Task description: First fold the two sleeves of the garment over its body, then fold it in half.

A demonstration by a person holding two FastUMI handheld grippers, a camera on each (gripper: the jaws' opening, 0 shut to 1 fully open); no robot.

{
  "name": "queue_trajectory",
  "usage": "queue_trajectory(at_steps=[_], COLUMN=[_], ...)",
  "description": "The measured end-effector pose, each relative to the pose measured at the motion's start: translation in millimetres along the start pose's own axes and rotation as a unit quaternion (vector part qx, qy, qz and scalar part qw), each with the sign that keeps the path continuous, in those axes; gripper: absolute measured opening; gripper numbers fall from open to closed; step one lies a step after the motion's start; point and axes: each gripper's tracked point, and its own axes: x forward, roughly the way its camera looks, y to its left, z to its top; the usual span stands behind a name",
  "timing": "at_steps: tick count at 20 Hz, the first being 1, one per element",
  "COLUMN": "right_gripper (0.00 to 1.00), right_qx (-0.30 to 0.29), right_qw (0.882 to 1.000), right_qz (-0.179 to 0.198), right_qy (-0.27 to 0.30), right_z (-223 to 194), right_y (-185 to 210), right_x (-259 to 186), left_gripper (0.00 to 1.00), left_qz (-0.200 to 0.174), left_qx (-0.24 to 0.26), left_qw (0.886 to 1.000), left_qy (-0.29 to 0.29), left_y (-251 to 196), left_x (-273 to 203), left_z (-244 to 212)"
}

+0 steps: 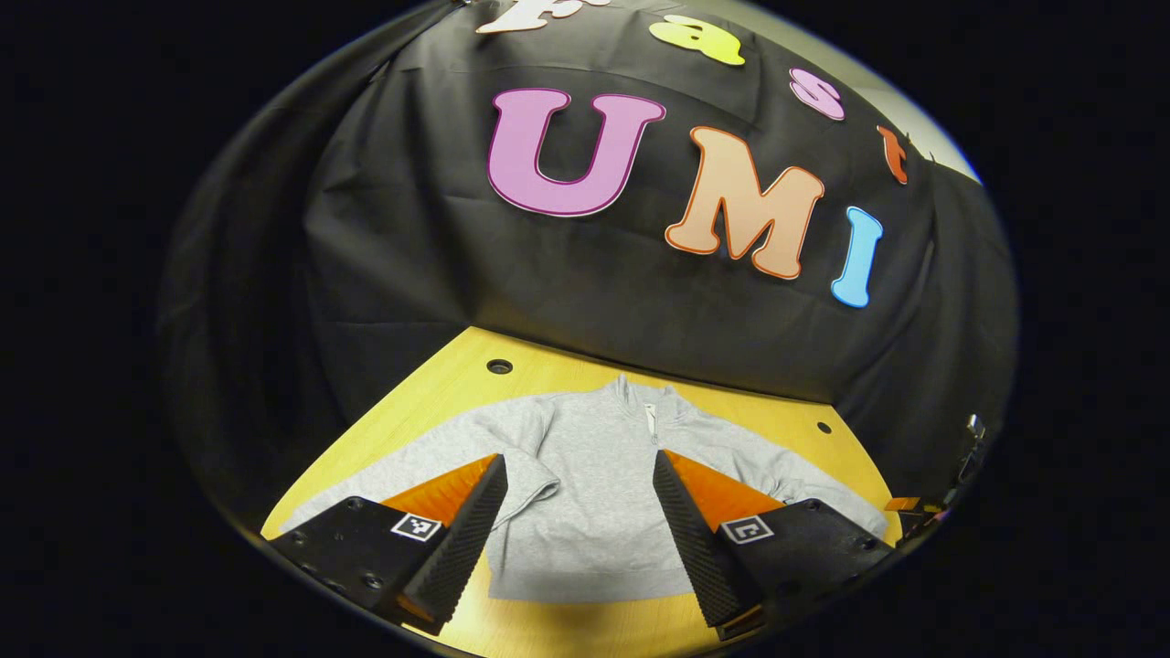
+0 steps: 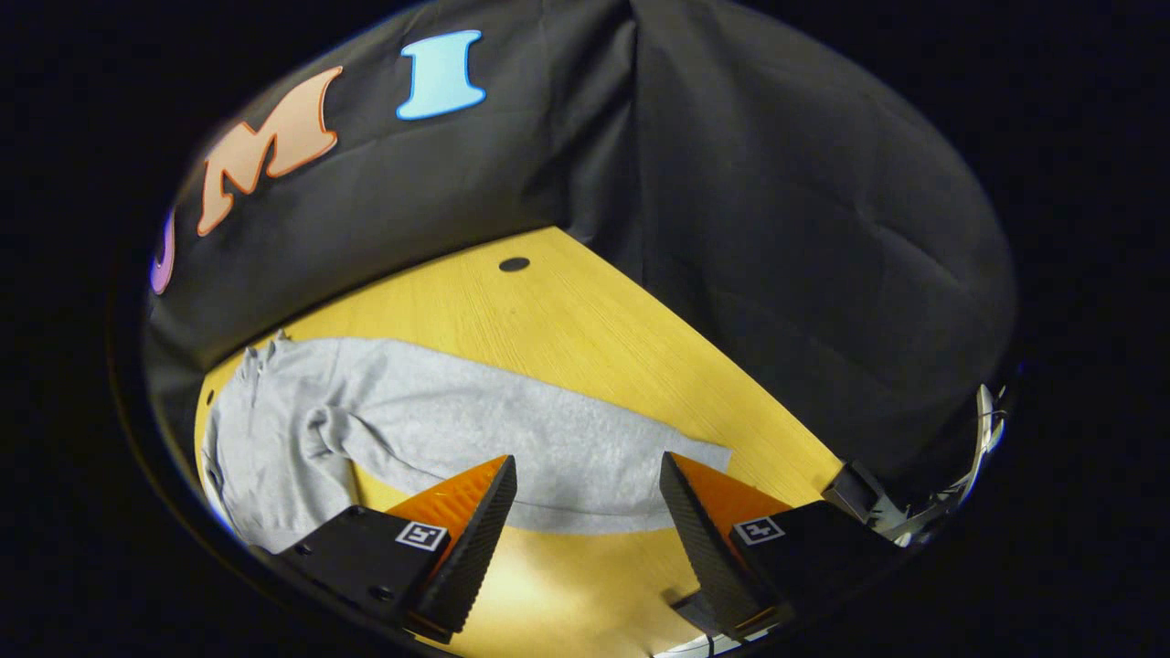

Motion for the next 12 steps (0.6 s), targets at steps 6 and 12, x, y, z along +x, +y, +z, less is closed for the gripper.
queue_trajectory(at_steps=[6,12], right_gripper=[0.94,0.98], right_qx=[0.005,-0.013], right_qw=[0.999,0.996], right_qz=[-0.025,-0.026], right_qy=[0.047,0.088], right_z=[-24.5,-46.1], right_y=[-25.0,-33.6], right_x=[32.0,49.5], left_gripper=[0.94,0.95], left_qz=[0.008,-0.001], left_qx=[-0.001,0.009], left_qw=[1.000,1.000], left_qy=[0.003,0.007], left_y=[-3.3,-14.0], left_x=[0.9,4.7], left_z=[-2.2,-4.3])
